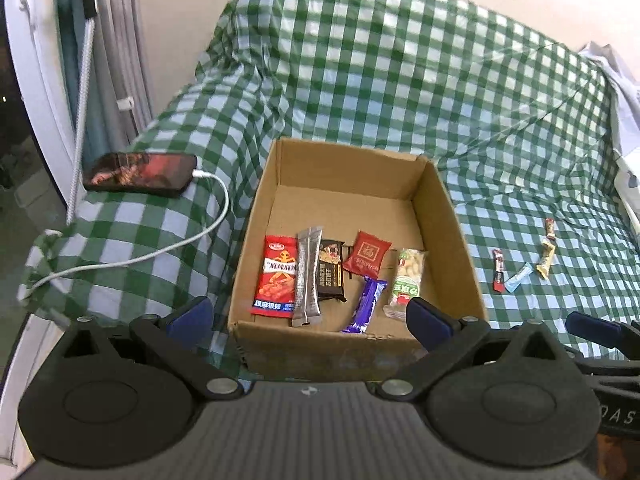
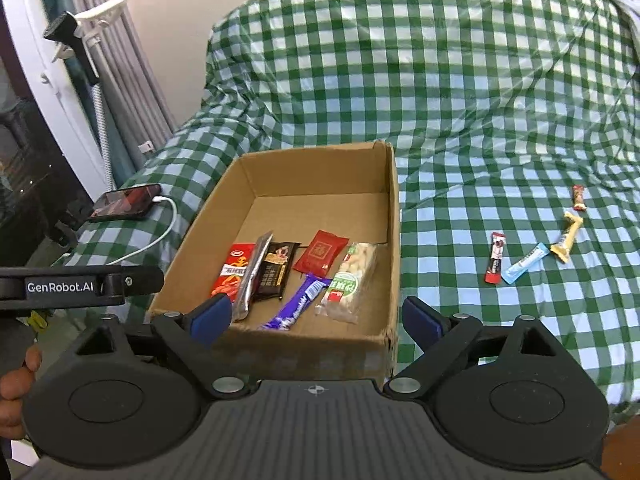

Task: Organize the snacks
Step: 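Raise both tools above the box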

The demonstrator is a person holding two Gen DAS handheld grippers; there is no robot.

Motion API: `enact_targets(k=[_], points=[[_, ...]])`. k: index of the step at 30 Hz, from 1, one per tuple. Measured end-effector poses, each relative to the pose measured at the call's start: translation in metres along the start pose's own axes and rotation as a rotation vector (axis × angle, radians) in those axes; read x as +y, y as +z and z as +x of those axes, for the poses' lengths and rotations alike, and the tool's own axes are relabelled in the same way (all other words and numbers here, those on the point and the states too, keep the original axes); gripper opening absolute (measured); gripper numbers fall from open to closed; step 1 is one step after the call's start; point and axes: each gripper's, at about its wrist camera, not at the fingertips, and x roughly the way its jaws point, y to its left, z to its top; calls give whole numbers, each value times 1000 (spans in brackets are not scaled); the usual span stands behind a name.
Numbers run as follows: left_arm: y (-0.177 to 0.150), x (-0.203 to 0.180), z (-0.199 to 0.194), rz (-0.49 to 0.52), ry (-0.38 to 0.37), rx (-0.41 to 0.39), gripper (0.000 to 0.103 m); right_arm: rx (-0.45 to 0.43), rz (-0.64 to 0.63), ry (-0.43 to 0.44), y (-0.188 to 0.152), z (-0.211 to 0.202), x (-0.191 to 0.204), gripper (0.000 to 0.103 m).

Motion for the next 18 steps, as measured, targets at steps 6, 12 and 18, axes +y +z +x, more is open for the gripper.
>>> enact_targets(k=[6, 12, 18], points=[[-12, -4, -36, -13, -7, -53, 103, -80, -32, 0, -14, -42, 9, 96], [-23, -10, -64, -6, -14, -98, 103, -141, -16, 5, -24, -73, 7, 97], [-35, -16, -81, 5, -22, -121, 103, -173, -6, 15, -33, -91, 6, 97]])
